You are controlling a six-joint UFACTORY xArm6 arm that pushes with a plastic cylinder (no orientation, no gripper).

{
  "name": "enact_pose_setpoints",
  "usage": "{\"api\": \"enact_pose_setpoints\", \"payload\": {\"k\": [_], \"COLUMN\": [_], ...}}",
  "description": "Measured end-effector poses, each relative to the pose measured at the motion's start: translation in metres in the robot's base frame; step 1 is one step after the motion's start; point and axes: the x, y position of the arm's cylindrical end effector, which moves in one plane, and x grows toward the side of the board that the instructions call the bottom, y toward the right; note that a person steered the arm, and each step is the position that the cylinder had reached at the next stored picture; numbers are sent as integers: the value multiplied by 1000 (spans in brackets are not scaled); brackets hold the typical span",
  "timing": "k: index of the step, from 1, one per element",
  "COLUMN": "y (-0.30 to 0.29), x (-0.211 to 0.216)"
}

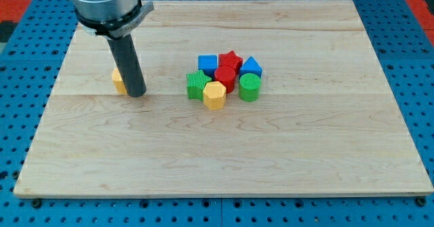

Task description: Slide the yellow heart towards the top left side of the board

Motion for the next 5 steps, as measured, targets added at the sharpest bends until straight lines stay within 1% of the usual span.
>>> {"api": "enact_pose_setpoints", "payload": {"k": [2, 3, 4, 5], "y": [-31, -37, -22, 4], "x": [-98, -142, -100, -62]}}
